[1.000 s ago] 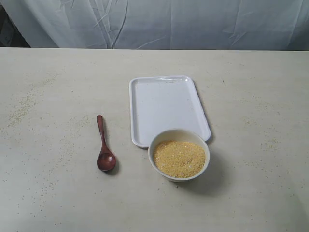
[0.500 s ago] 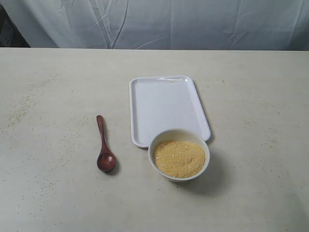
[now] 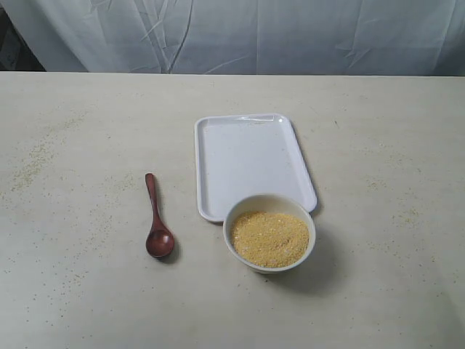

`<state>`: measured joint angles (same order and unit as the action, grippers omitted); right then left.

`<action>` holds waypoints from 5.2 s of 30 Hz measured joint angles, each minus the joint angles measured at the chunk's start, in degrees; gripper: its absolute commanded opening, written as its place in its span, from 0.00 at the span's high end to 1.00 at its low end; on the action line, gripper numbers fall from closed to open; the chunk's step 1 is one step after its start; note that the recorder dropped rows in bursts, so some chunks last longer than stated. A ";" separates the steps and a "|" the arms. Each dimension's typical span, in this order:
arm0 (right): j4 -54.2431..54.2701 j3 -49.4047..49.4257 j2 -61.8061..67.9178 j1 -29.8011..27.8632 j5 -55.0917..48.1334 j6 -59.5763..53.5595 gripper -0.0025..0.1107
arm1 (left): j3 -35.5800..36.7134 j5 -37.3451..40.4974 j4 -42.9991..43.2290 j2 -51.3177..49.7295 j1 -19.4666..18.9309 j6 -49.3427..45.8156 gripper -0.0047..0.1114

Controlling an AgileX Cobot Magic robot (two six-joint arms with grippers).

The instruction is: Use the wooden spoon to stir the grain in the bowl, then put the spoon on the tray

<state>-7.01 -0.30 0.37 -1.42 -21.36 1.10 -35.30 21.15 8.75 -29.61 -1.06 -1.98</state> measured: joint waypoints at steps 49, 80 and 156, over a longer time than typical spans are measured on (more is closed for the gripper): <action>0.00 0.00 0.00 0.00 0.00 0.00 0.98 | -22.25 -0.83 -20.51 -79.84 26.00 8.56 0.54; 0.00 0.00 0.00 0.00 0.00 0.00 0.98 | -22.25 -1.71 -11.11 -79.84 26.00 12.10 0.55; 0.00 0.00 0.00 0.00 0.00 0.00 0.98 | -26.79 -32.20 -33.93 -80.93 49.76 13.59 0.96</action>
<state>-7.01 -0.30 0.37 -1.42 -21.36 1.10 -62.08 -11.05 -25.18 -110.54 48.70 11.61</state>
